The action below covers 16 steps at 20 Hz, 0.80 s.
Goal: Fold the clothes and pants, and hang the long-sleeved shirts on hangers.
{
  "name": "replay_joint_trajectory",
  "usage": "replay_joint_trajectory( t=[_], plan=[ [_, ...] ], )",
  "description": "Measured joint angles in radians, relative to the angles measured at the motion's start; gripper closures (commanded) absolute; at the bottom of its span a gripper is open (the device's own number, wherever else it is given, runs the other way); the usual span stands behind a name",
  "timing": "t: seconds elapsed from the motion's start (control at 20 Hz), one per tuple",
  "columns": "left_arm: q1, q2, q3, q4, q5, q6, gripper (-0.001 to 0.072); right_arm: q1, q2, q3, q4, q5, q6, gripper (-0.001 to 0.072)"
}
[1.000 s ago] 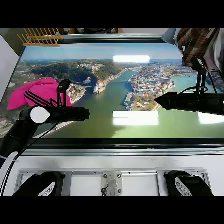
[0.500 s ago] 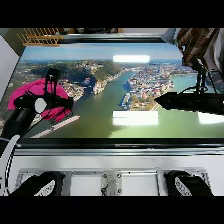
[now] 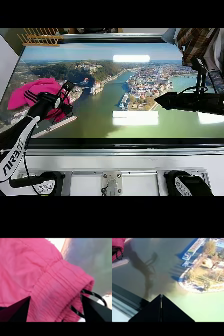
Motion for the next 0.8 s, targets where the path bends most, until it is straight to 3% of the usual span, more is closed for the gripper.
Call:
replay_joint_trajectory(
  t=[0.1, 0.15, 0.2, 0.25, 0.5, 0.8],
  plan=[
    [0.010, -0.019, 0.001, 0.026, 0.037, 0.003, 0.0038, 0.000, 0.000, 0.000, 0.000, 0.000, 0.000, 0.0705],
    [0.014, -0.024, 0.001, 0.035, 0.053, 0.003, 0.0145, 0.000, 0.000, 0.000, 0.000, 0.000, 0.000, 0.0705],
    [0.017, -0.028, 0.002, 0.042, 0.068, 0.003, 0.0449, 0.000, 0.000, 0.000, 0.000, 0.000, 0.000, 0.0705],
    [0.019, -0.031, 0.002, 0.047, 0.076, 0.003, 0.0667, 0.000, 0.000, 0.000, 0.000, 0.000, 0.000, 0.0705],
    [-0.011, 0.035, 0.014, 0.051, 0.073, -0.021, 0.0691, 0.000, 0.000, 0.000, 0.000, 0.000, 0.000, 0.0706],
    [-0.272, 0.225, 0.168, -0.044, 0.048, -0.053, 0.0691, 0.000, 0.001, 0.000, 0.043, -0.008, 0.000, 0.0706]
  ],
)
